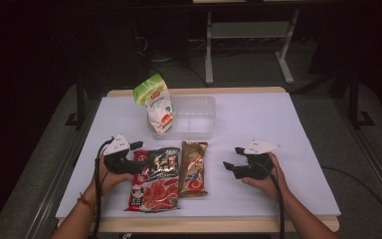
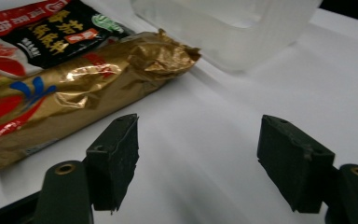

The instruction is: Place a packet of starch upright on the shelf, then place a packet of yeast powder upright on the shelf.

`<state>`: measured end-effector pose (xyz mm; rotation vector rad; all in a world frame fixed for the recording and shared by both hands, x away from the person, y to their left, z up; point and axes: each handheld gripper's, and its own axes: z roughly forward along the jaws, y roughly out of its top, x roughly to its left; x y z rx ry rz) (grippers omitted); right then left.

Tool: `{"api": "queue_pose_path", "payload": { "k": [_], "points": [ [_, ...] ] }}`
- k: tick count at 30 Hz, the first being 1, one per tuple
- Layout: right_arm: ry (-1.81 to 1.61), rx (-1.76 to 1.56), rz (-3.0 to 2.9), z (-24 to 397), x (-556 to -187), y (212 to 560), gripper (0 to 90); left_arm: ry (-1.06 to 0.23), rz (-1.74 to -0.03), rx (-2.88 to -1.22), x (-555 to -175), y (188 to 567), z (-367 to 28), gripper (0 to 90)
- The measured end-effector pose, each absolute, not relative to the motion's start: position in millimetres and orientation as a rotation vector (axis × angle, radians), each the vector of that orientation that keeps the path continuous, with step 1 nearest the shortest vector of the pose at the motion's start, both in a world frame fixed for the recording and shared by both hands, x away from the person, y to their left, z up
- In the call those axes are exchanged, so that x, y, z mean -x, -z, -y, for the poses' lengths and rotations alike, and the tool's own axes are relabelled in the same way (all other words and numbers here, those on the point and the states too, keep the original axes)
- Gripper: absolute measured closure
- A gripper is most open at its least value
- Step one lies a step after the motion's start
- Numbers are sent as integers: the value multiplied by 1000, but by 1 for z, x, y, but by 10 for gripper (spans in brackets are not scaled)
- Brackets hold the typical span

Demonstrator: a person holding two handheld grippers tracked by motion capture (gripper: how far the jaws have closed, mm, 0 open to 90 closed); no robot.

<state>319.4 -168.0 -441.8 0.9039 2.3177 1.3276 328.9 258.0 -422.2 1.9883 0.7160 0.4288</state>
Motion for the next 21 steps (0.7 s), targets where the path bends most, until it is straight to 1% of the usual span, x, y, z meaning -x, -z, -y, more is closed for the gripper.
{"api": "queue_pose_path", "payload": {
  "k": [6, 14, 21],
  "points": [
    [-1374, -918, -2380, 153, -320, 440, 270, -437, -676, -2037, -320, 424, -250, 242],
    [-1400, -893, -2503, 128, -316, 443, 261, -437, -634, -2082, -317, 427, -236, 243],
    [-1416, -890, -2595, 101, -317, 445, 224, -424, -595, -2101, -314, 427, -227, 242]
  ]
}}
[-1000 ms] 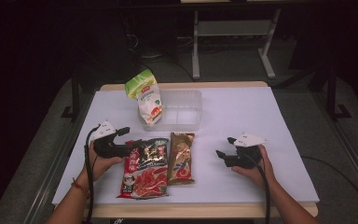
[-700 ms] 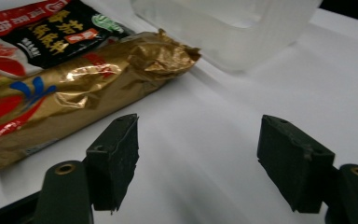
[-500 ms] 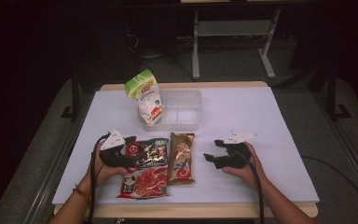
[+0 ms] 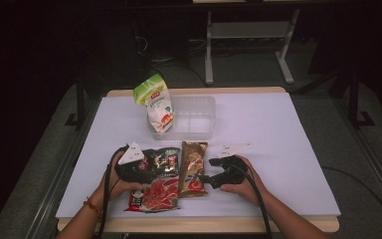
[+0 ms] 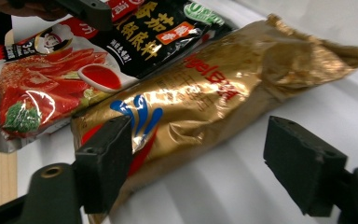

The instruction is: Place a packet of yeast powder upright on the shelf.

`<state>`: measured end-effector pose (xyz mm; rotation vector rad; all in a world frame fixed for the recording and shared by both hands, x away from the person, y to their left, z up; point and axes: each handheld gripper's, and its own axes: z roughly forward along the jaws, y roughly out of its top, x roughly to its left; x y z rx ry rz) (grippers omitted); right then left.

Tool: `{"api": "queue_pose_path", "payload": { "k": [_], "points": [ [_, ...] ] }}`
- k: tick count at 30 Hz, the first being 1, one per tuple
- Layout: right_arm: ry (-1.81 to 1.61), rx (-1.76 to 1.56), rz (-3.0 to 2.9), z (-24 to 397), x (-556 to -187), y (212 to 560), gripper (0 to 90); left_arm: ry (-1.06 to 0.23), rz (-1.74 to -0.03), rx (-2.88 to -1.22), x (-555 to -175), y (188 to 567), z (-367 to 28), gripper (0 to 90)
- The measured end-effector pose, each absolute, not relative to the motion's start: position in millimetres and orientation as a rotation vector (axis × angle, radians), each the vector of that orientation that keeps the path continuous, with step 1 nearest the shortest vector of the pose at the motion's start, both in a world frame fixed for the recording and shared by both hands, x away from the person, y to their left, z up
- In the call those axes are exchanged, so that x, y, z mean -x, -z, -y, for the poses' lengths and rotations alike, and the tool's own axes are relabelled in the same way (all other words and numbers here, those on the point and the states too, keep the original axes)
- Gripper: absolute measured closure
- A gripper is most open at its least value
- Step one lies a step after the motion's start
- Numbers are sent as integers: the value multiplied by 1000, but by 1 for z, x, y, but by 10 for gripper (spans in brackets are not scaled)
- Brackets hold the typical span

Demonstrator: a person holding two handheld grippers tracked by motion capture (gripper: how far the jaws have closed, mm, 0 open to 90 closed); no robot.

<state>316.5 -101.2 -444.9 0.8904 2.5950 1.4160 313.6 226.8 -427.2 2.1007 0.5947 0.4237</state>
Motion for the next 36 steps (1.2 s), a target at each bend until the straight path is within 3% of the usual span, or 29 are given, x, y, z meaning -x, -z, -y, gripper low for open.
{"api": "queue_pose_path", "payload": {
  "k": [10, 14, 16, 17, 19, 21, 36],
  "points": [
    [-1406, -952, -2668, 84, -322, 458, 227, -381, -551, -2128, -308, 428, -215, 242],
    [-1445, -915, -2683, 83, -320, 456, 464, -397, -543, -2143, -308, 425, -210, 242],
    [-1455, -895, -2679, 84, -318, 455, 636, -382, -552, -2133, -308, 422, -209, 243],
    [-1456, -885, -2677, 85, -318, 454, 652, -357, -557, -2126, -309, 420, -207, 243],
    [-1449, -853, -2679, 85, -316, 453, 802, -347, -555, -2130, -308, 418, -202, 242],
    [-1436, -815, -2669, 84, -312, 452, 874, -316, -554, -2130, -307, 417, -197, 243],
    [-1384, -656, -2696, 98, -297, 443, 899, -135, -592, -2189, -324, 423, -159, 213]
  ]
}}
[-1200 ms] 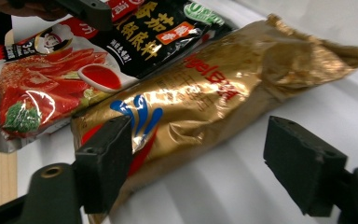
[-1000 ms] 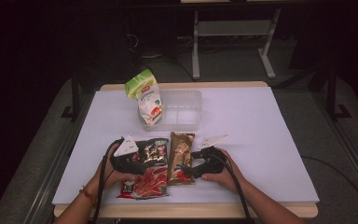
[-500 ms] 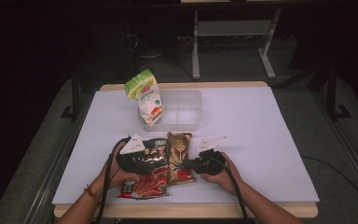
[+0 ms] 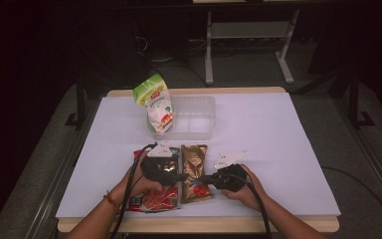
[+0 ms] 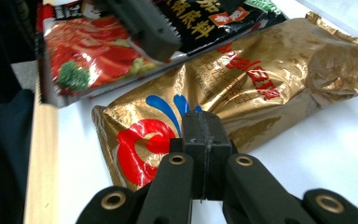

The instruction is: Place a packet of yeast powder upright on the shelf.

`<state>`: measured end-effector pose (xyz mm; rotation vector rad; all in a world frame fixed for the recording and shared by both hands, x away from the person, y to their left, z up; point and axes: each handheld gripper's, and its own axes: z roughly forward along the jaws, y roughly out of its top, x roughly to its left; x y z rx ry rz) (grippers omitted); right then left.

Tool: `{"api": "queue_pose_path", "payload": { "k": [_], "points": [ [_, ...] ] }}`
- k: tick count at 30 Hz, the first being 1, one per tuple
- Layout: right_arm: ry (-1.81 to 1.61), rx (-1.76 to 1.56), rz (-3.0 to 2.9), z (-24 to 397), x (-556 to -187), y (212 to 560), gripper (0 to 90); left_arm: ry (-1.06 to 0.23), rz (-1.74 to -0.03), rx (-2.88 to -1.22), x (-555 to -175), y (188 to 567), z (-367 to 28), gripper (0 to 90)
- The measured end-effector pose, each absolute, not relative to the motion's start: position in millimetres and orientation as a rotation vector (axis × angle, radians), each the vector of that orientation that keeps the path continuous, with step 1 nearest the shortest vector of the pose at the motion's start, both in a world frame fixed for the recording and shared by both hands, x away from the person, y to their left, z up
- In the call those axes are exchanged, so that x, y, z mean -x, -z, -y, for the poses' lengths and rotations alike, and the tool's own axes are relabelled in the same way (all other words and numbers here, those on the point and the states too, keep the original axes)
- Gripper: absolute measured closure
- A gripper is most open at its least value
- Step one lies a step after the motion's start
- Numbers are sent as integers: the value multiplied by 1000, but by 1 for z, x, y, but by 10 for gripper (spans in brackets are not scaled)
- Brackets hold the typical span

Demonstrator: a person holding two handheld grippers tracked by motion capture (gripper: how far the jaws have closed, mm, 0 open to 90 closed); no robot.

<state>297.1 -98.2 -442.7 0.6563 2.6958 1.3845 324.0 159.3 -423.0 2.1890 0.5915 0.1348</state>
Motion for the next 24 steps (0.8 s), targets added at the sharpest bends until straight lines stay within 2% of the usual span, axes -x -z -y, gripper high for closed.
{"api": "queue_pose_path", "payload": {
  "k": [6, 7, 8, 11, 16, 18, 21, 24],
  "points": [
    [-1383, -635, -2708, 108, -293, 440, 882, -85, -639, -2175, -336, 424, -148, 193],
    [-1384, -632, -2716, 109, -293, 440, 791, -86, -648, -2179, -338, 425, -145, 191],
    [-1375, -643, -2736, 110, -294, 439, 653, -85, -663, -2180, -340, 425, -142, 188],
    [-1330, -671, -2750, 115, -297, 437, 489, -87, -745, -2195, -349, 429, -132, 168],
    [-1322, -726, -2710, 127, -301, 434, 467, -67, -854, -2190, -365, 436, -122, 153],
    [-1331, -722, -2695, 128, -301, 433, 460, -106, -893, -2189, -370, 437, -119, 155],
    [-1317, -694, -2693, 129, -300, 430, 452, -44, -921, -2156, -378, 439, -121, 157],
    [-1307, -679, -2693, 130, -300, 429, 447, -61, -940, -2176, -383, 440, -121, 161]
  ]
}}
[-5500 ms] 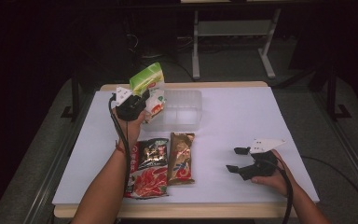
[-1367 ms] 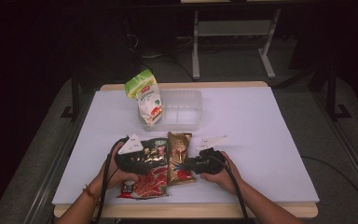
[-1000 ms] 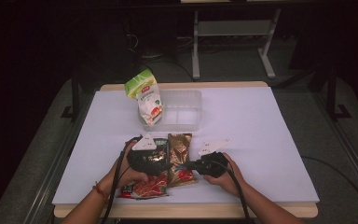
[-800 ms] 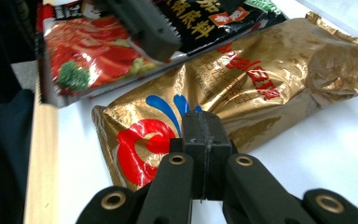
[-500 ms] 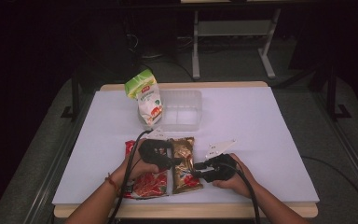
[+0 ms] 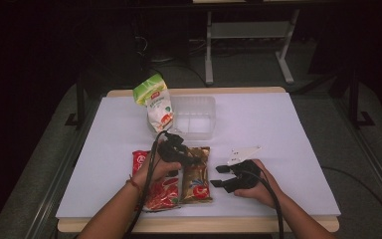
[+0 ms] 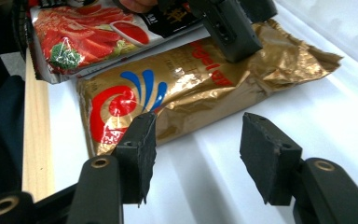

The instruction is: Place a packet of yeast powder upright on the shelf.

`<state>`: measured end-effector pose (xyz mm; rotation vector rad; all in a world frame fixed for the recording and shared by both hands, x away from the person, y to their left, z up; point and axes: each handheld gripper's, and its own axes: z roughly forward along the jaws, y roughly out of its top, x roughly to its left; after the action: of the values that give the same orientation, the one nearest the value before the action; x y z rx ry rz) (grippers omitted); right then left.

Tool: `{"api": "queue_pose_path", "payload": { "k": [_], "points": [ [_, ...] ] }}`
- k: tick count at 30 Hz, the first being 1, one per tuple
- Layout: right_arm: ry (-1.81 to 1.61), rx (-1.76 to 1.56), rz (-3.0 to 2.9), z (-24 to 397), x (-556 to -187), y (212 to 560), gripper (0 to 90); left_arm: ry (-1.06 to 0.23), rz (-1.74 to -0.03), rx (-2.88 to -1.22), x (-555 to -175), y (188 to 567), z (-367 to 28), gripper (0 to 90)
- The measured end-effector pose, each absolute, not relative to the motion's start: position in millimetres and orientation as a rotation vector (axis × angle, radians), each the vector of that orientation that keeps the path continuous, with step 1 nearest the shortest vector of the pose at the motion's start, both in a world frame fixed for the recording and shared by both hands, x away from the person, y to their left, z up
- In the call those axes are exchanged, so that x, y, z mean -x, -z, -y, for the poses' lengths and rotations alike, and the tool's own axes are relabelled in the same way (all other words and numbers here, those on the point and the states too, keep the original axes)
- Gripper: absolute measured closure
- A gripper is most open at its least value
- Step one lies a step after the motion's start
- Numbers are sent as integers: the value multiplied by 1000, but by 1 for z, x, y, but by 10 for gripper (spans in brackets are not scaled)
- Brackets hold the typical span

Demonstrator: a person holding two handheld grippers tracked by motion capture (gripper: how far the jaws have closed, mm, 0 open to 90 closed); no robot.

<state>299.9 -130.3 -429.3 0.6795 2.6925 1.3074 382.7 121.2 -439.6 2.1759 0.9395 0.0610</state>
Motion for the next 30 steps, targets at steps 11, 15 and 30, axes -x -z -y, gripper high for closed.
{"api": "queue_pose_path", "payload": {
  "k": [11, 15, 30],
  "points": [
    [-1298, -675, -2648, 140, -303, 423, 414, -32, -953, -2203, -393, 444, -119, 129],
    [-1281, -668, -2559, 154, -307, 418, 356, -30, -930, -2206, -393, 445, -119, 145],
    [-1213, -783, -2357, 183, -320, 421, 279, 61, -892, -2160, -397, 445, -127, 707]
  ]
}}
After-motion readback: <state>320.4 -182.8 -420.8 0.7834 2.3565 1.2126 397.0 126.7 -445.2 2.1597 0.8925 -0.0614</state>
